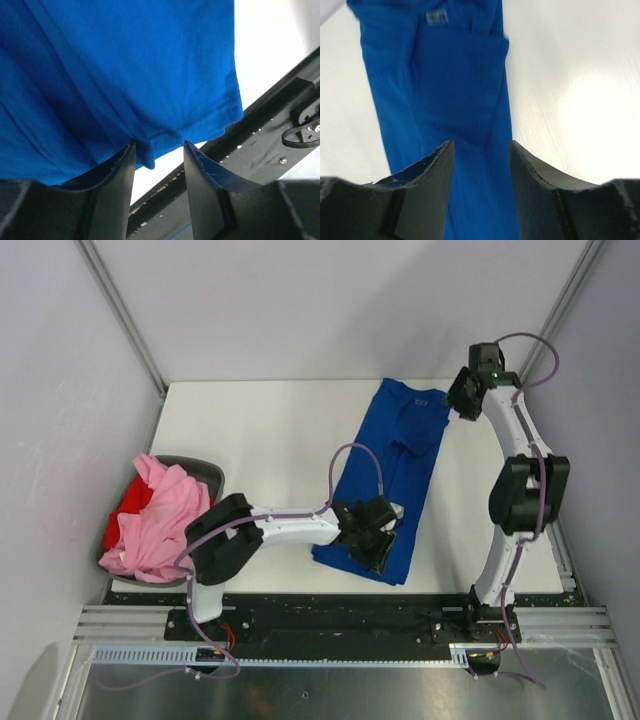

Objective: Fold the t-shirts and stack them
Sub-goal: Rotate the tshirt 85 degrees, then grab the bottom of the folded rectangular tshirt with both arms

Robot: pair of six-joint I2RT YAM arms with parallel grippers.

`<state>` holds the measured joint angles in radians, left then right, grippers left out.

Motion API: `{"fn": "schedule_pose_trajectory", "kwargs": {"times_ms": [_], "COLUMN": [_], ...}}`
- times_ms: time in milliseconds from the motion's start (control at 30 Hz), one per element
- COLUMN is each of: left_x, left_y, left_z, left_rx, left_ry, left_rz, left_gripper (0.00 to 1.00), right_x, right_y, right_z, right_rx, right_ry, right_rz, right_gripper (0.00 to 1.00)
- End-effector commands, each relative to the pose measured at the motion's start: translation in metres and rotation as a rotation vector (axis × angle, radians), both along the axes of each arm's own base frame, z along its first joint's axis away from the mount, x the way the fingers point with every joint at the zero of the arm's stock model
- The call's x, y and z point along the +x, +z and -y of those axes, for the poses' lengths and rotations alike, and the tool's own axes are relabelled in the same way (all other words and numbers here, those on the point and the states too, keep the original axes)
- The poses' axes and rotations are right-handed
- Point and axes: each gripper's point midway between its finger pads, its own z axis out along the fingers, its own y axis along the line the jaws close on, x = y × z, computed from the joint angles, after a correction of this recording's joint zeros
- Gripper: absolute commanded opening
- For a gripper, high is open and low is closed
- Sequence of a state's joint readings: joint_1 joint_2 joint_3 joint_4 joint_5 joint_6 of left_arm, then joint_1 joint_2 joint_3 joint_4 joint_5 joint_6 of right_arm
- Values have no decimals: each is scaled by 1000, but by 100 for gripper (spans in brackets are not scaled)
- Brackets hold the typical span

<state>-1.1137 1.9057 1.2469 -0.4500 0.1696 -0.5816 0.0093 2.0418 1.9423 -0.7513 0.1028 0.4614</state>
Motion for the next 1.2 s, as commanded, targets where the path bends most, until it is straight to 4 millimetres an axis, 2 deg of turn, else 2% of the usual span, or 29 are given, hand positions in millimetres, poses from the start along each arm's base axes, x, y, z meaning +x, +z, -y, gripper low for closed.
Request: {"fn": "schedule_pose_trajectory", "kwargs": {"times_ms": [0,133,267,333,467,600,667,767,867,1067,1167], "left_x": [-14,-14,-11,-5,15,23,23,18,16,6,0], "left_y": [28,68,98,105,96,80,68,51,40,14,7], "left_z": [15,11,-3,-14,-36,-37,-33,-27,-25,-34,-36], "left_rx": [-61,-141,-199,-202,-171,-153,-139,-139,-142,-107,-110], "left_ry": [14,25,47,69,126,110,100,82,79,85,91], "left_rz": [-2,56,126,174,203,194,180,138,117,70,50], "left_gripper": [48,51,54,55,54,48,43,36,34,32,31], "right_x": [-48,-103,-171,-203,-260,-305,-321,-334,-344,-365,-372], "right_y": [12,1,-30,-42,-65,-81,-86,-89,-95,-115,-120], "right_z": [-28,-49,-71,-85,-96,-111,-117,-116,-116,-117,-122], "right_rx": [120,183,201,234,285,326,338,321,317,319,341], "right_ry": [71,119,164,191,199,209,206,191,189,212,229], "right_rz": [14,-17,-94,-111,-143,-167,-180,-185,-201,-266,-288], "right_gripper": [52,52,50,49,49,47,45,44,43,43,44]}}
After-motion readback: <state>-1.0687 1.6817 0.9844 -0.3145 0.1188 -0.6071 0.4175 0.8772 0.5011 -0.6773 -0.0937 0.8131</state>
